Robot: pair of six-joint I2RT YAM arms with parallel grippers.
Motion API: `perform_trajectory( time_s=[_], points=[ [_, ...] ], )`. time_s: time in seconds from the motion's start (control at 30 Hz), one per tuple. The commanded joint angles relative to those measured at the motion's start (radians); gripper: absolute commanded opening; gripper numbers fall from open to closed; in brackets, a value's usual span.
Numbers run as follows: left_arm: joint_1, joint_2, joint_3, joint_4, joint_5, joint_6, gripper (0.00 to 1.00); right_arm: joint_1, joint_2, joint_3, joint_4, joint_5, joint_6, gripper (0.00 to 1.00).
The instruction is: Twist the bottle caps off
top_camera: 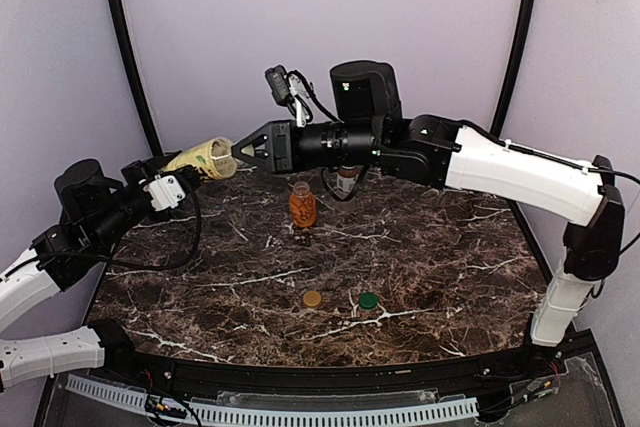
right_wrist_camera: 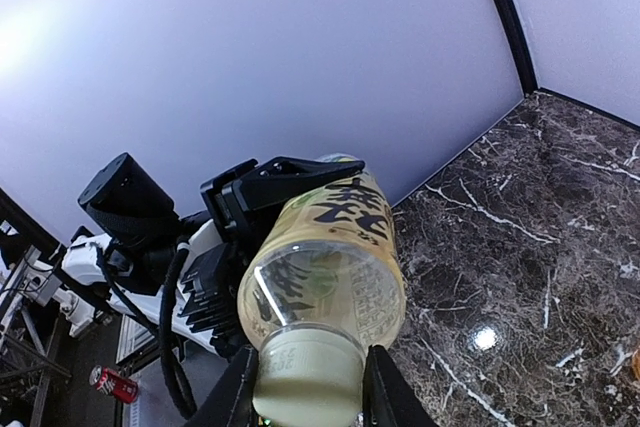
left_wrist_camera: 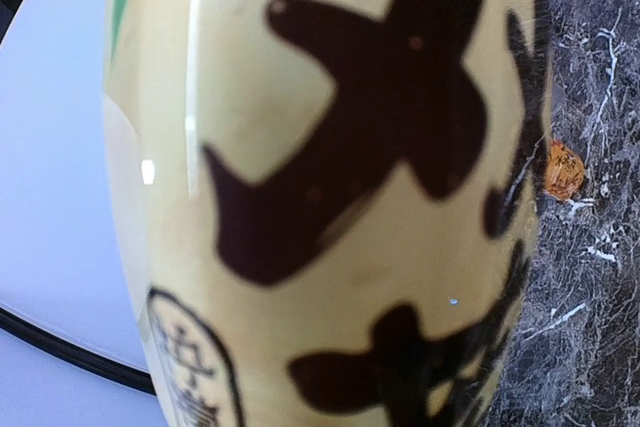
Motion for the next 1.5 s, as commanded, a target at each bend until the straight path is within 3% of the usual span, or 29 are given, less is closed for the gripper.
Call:
perform_trajectory(
  time_s=[0.0, 0.03, 0.07, 0.2, 0.4, 0.57, 0.73, 0.93, 1.2, 1.23, 1.27, 1.33, 1.37, 1.4, 1.47],
  points=[
    [-0.007, -0.001, 0.002, 0.019, -0.012, 0.003, 0.28, -0.011, 0.011, 0.011, 0.050, -0.029, 0.006, 0.17],
    [-0.007, -0.001, 0.002, 0.018, -0.011, 0.000, 0.27, -0.012, 0.010, 0.009, 0.050, -0.032, 0.004, 0.05],
    [-0.008, -0.001, 0.003, 0.013, -0.010, -0.002, 0.26, -0.013, 0.010, 0.008, 0.046, -0.035, -0.003, 0.00],
    [-0.009, -0.008, 0.031, -0.102, 0.041, -0.077, 0.25, -0.008, 0.004, 0.021, 0.005, -0.119, -0.179, 0.00],
    [-0.009, -0.016, 0.108, -0.470, 0.373, -0.215, 0.25, 0.101, -0.067, -0.033, -0.118, -0.106, -0.773, 0.00],
    [-0.009, -0.021, 0.128, -0.635, 0.554, -0.242, 0.25, 0.167, -0.113, -0.091, -0.206, -0.010, -1.166, 0.00],
    [-0.009, -0.028, 0.135, -0.681, 0.581, -0.231, 0.25, 0.230, -0.141, -0.151, -0.265, 0.163, -1.497, 0.00],
    [-0.009, -0.025, 0.134, -0.718, 0.591, -0.205, 0.25, 0.266, -0.174, -0.190, -0.310, 0.316, -1.701, 0.00],
    [-0.009, -0.023, 0.137, -0.702, 0.616, -0.232, 0.25, 0.288, -0.156, -0.190, -0.270, 0.382, -1.747, 0.00],
    [-0.009, -0.023, 0.138, -0.701, 0.616, -0.236, 0.25, 0.289, -0.152, -0.197, -0.257, 0.396, -1.750, 0.03],
    [-0.009, -0.025, 0.140, -0.701, 0.616, -0.237, 0.25, 0.291, -0.148, -0.204, -0.241, 0.410, -1.751, 0.16],
    [-0.009, -0.028, 0.142, -0.698, 0.610, -0.245, 0.25, 0.291, -0.147, -0.215, -0.208, 0.432, -1.730, 0.64],
    [-0.009, -0.029, 0.143, -0.694, 0.601, -0.257, 0.25, 0.291, -0.150, -0.221, -0.176, 0.441, -1.694, 0.93],
    [-0.008, -0.033, 0.144, -0.677, 0.595, -0.266, 0.25, 0.291, -0.154, -0.223, -0.143, 0.448, -1.653, 0.98],
    [-0.007, -0.041, 0.141, -0.628, 0.567, -0.306, 0.25, 0.290, -0.174, -0.222, -0.109, 0.430, -1.559, 0.99]
  ],
)
